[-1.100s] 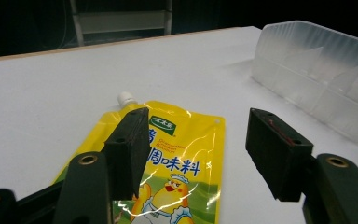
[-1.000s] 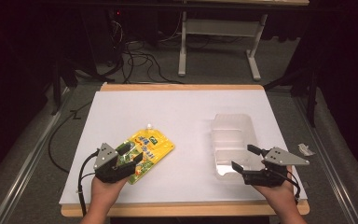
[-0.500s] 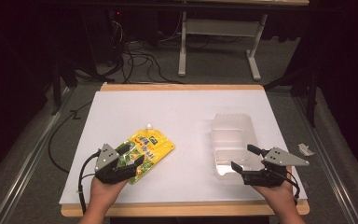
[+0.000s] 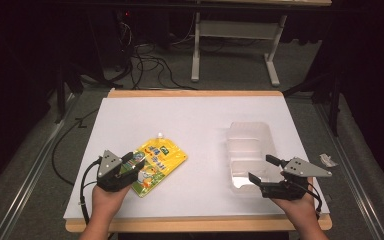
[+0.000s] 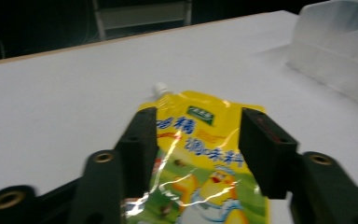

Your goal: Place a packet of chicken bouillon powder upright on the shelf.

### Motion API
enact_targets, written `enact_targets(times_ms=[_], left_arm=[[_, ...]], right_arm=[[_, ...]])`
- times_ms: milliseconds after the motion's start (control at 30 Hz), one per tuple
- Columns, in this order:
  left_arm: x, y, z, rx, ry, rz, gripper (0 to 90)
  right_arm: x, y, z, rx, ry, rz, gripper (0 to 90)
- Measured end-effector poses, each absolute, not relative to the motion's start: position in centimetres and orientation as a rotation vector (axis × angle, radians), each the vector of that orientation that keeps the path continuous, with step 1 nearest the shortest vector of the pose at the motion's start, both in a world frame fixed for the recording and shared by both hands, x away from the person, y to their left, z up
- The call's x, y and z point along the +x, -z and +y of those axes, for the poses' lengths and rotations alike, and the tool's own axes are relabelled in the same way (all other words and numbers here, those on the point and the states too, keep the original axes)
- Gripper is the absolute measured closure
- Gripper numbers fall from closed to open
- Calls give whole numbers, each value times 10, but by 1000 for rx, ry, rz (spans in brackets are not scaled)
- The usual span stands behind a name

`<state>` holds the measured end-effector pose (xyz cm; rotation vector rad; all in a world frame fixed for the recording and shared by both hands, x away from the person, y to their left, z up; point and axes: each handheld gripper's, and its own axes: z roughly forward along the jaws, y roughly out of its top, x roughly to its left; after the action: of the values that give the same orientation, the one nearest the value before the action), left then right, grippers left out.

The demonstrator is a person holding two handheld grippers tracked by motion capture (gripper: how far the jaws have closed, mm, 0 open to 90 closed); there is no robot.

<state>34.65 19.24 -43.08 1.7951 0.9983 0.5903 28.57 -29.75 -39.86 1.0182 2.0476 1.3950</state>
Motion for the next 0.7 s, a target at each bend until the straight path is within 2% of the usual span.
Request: enact_targets(times_ms=[33, 167, 200, 433, 700], left_arm=[[350, 433, 196, 1794, -595, 1027, 671], [365, 442, 212, 1777, -616, 1152, 856], [372, 449, 221, 1776, -635, 1231, 894], [394, 472, 248, 1806, -588, 1419, 900], [403, 480, 250, 1865, -520, 1415, 900]], right_arm=[[286, 399, -297, 1020, -1395, 2051, 132], [287, 400, -295, 1017, -1387, 2066, 140], [287, 401, -295, 1014, -1383, 2070, 142], [287, 403, -291, 1003, -1378, 2097, 153], [288, 405, -288, 991, -1353, 2121, 156]])
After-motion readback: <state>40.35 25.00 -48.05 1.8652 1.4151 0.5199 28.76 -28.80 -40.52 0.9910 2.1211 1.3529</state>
